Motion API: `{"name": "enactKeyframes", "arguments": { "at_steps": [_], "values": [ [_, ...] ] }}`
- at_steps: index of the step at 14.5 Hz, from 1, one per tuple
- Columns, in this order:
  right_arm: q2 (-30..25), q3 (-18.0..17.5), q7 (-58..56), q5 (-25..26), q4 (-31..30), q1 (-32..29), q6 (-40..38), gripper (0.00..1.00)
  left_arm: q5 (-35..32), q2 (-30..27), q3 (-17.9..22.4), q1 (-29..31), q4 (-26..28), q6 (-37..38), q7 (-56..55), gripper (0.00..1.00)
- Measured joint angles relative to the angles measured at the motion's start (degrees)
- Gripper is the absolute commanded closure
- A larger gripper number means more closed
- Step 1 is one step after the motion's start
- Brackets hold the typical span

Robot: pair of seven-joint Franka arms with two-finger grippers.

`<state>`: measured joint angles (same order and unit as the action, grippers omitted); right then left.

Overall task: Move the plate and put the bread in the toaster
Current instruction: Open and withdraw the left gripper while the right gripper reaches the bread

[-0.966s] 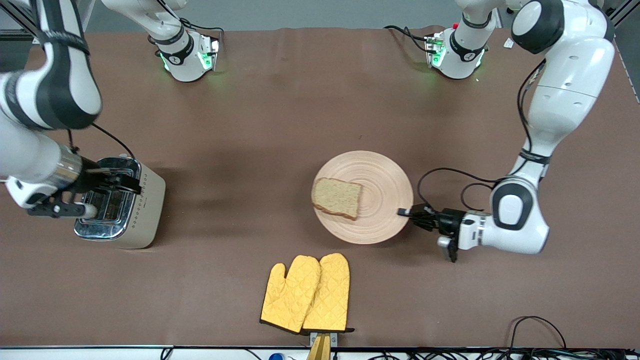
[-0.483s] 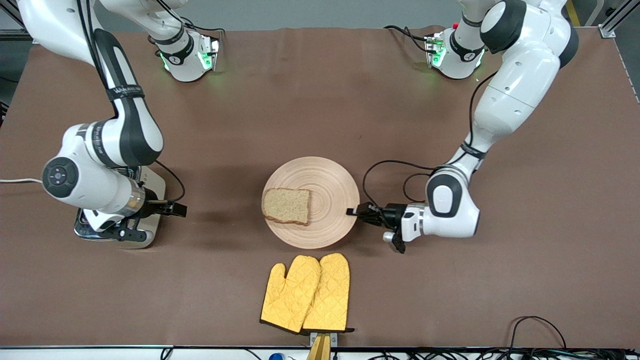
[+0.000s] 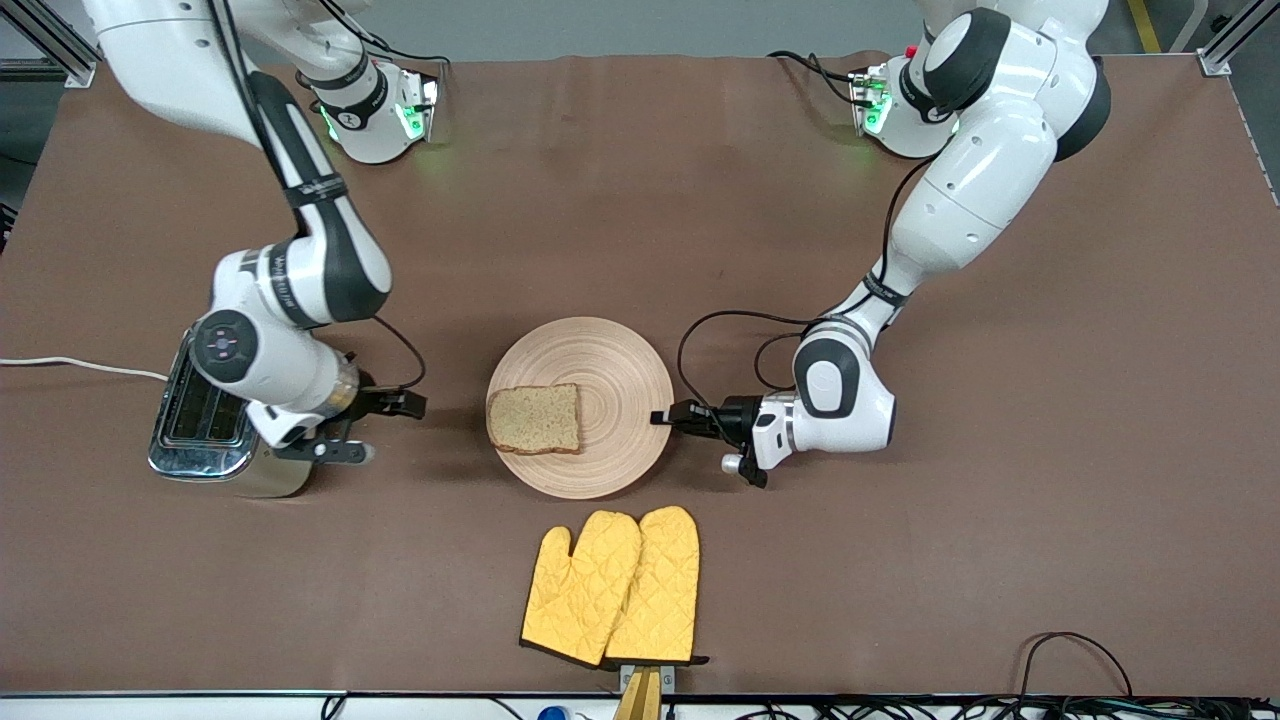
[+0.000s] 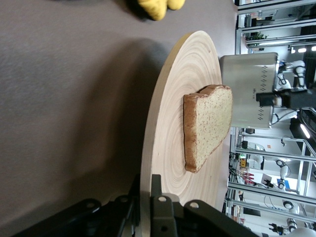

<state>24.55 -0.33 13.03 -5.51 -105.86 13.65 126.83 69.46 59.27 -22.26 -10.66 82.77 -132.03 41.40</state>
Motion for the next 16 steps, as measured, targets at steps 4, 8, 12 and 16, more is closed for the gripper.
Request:
{"name": "enactKeyframes", "arguments": {
  "at_steps": [4,8,12,16],
  "values": [
    [0.0,-0.01,3.47,-0.01,-2.2,3.45,3.74,0.02,0.7,0.38,-0.13,0.03,-0.49,-0.12,0.0,0.0],
    [0.06,-0.05,9.4,-0.01,-2.69,8.17,7.46,0.06,0.49,-0.1,0.08,0.81,-2.89,-0.17,-5.52,0.0],
    [1.95,0.02,10.14,-0.01,-2.85,9.29,12.36,0.29,-6.72,-4.79,2.33,2.07,-5.2,-0.24,-19.28,0.0],
    [5.15,0.05,10.13,-0.01,-1.2,9.49,13.97,0.36,-17.61,-9.69,2.65,6.49,-5.39,0.07,-27.85,0.0]
  ]
}}
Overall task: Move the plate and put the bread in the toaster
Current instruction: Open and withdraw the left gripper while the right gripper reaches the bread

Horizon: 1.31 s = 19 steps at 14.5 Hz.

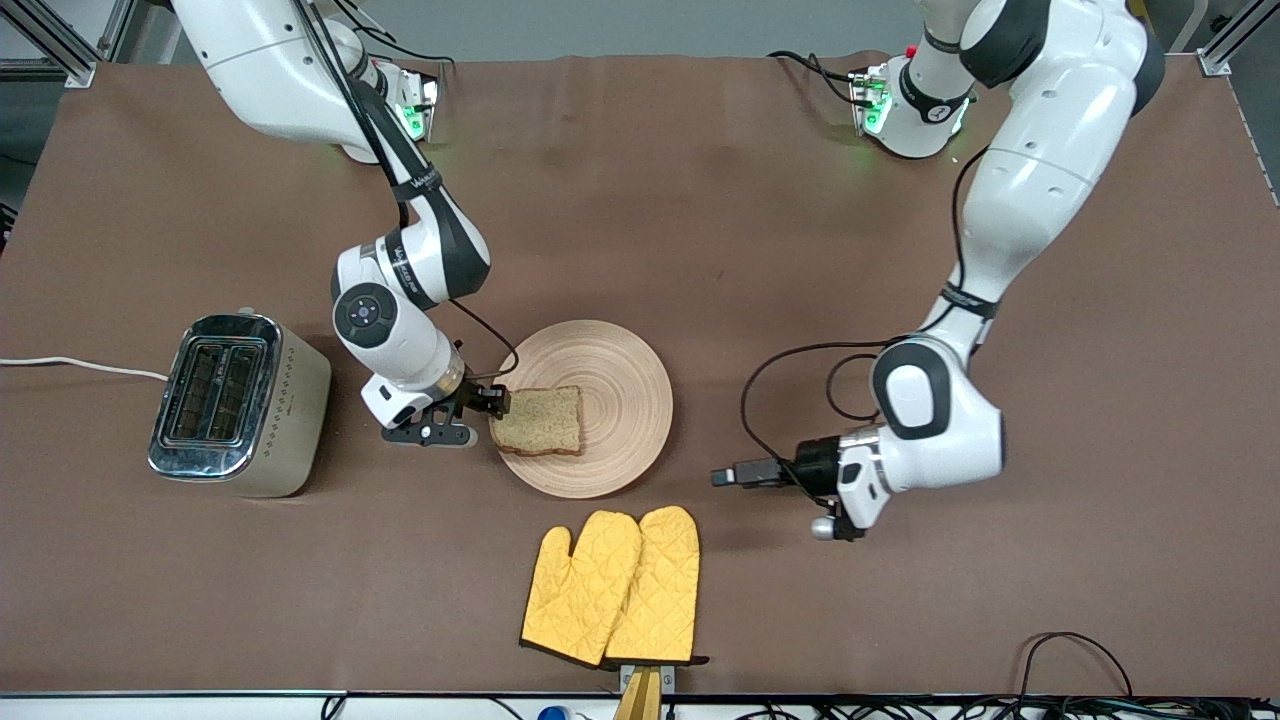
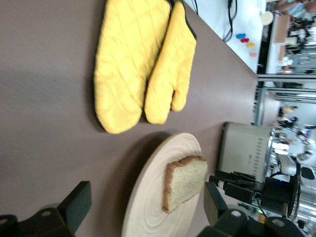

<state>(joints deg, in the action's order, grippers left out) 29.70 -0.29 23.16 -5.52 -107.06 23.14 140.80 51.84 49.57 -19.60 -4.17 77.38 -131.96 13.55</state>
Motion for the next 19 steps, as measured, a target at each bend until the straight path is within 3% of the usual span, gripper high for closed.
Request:
{"name": "enactKeyframes", "arguments": {
  "at_steps": [8,10,14,19],
  "values": [
    [2.84,-0.02,1.44,-0.04,2.5,1.36,0.07,0.62,-25.8,-5.16,0.24,4.52,-0.08,0.49,-15.16,0.0],
    [3.19,-0.02,1.86,-0.06,2.91,1.48,0.07,0.68,-32.44,-8.53,0.27,5.21,-0.15,5.17,-19.95,0.0],
    [3.23,0.01,2.22,-0.06,3.05,1.49,0.06,0.97,-43.92,-17.46,0.94,5.89,-0.27,17.94,-27.74,0.0],
    [3.23,0.01,2.17,0.04,3.14,1.52,-0.15,1.0,-48.88,-27.43,3.76,6.58,-0.23,30.58,-28.68,0.0]
  ]
}}
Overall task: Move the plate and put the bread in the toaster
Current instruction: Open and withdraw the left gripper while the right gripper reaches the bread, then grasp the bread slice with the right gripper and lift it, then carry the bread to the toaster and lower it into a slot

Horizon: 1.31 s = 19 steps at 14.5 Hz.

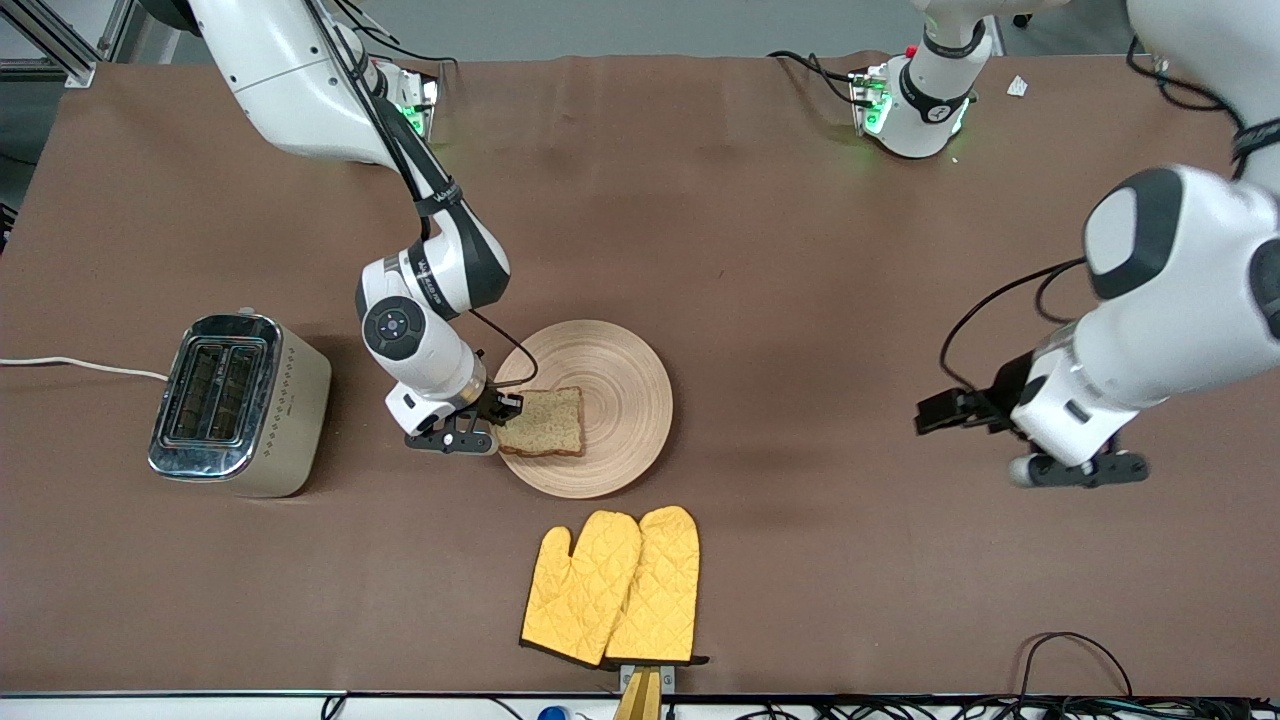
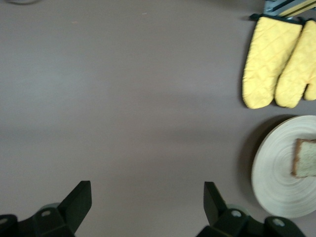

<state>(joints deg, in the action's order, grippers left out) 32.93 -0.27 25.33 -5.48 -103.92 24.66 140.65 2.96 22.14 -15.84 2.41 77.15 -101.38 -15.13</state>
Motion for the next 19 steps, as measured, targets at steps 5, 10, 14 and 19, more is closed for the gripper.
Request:
{"name": "enactKeyframes", "arguments": {
  "at_steps": [5,10,14,19],
  "values": [
    [-1.85,0.67,0.62,4.24,2.15,-0.01,-7.42,1.0,-0.17,-11.88,9.81,-2.03,0.15,11.57,1.97,0.0],
    [-9.61,2.69,2.71,8.22,7.94,-0.08,-27.77,1.0,-0.17,-18.98,13.73,-4.56,1.3,20.41,3.93,0.0],
    [-11.49,2.28,7.13,19.97,14.62,0.13,-44.75,1.0,-0.19,-20.55,13.62,-4.74,4.2,21.51,4.4,0.0],
    [-13.52,2.16,7.83,34.8,16.43,0.32,-59.2,1.0,-6.36,-24.07,7.64,-3.79,8.18,21.51,4.51,0.0]
  ]
}}
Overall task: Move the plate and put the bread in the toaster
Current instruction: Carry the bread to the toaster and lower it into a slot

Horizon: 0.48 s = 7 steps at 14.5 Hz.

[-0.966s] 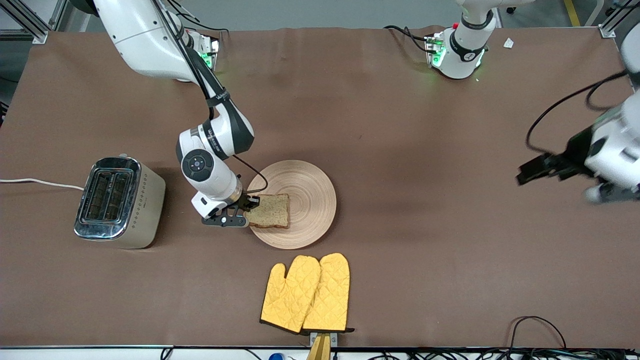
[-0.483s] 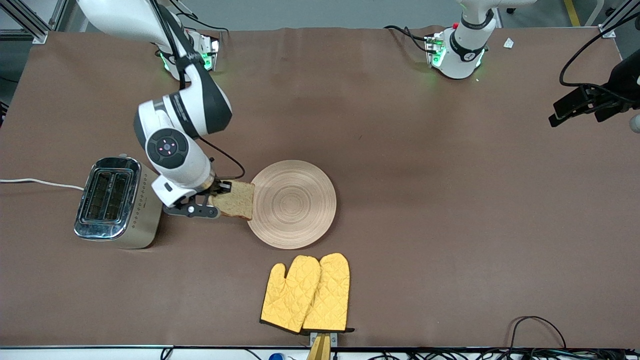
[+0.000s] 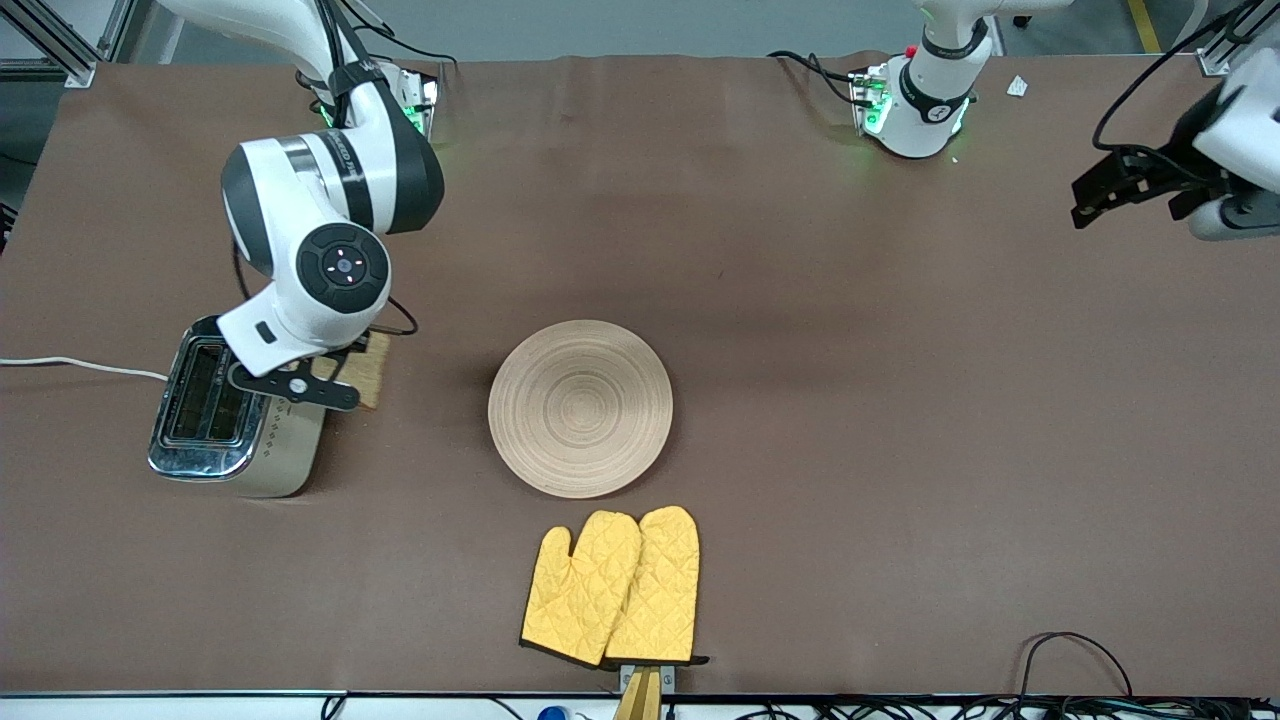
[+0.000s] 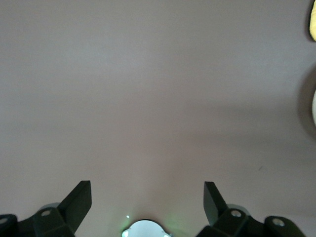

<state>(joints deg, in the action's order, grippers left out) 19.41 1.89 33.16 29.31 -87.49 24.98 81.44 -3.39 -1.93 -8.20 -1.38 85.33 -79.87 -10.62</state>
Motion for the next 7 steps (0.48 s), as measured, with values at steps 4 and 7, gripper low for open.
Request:
{"name": "enactKeyframes", "arguments": {
  "at_steps": [4,7],
  "values": [
    [0.15,-0.16,0.0,10.94,-0.19,1.15,-7.71,1.0,-0.31,-0.89,-0.86,0.18,0.95,-0.24,-0.11,0.0],
    [0.9,0.18,-0.02,15.91,-1.02,0.95,-8.67,1.0,0.04,-0.89,-0.55,0.55,1.02,-0.29,0.22,0.0]
  ]
}}
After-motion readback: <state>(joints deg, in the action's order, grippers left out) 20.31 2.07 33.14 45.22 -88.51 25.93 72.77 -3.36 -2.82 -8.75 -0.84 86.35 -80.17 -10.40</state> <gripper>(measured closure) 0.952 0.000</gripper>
